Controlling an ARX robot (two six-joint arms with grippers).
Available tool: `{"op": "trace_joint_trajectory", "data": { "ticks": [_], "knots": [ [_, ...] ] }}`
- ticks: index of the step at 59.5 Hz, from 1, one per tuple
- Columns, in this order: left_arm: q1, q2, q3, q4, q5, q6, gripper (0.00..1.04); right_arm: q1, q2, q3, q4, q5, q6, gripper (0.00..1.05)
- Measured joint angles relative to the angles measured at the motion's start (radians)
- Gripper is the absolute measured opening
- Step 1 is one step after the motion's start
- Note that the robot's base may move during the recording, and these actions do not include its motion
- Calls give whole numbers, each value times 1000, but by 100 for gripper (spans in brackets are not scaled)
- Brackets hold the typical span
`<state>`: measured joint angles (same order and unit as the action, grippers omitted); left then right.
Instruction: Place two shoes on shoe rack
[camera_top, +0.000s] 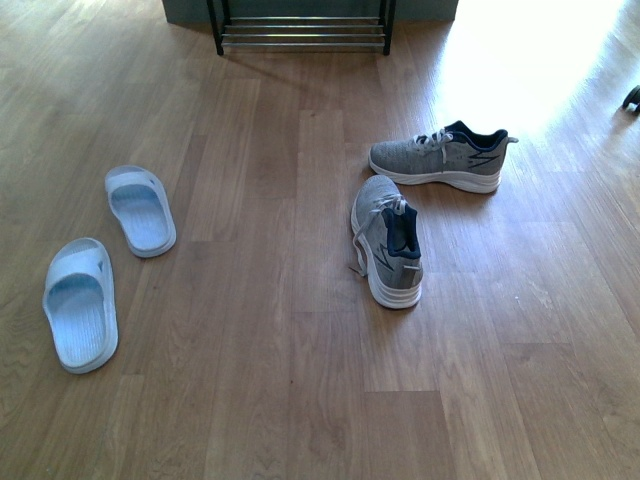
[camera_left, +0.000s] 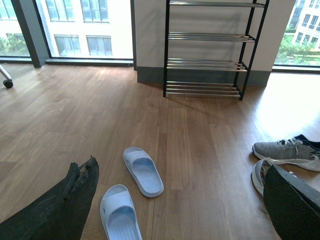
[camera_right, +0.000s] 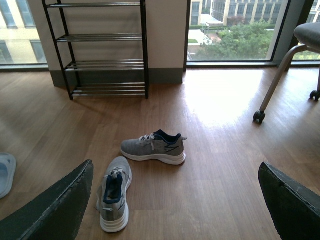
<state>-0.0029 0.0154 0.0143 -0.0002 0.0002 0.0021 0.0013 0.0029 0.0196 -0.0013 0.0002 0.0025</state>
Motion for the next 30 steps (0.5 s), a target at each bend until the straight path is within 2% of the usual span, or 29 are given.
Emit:
{"op": "trace_joint_trajectory", "data": {
  "ticks": [30],
  "knots": [
    [0,0,0,0,0,0,95,0,0,0,0,0,0,96]
  ]
}}
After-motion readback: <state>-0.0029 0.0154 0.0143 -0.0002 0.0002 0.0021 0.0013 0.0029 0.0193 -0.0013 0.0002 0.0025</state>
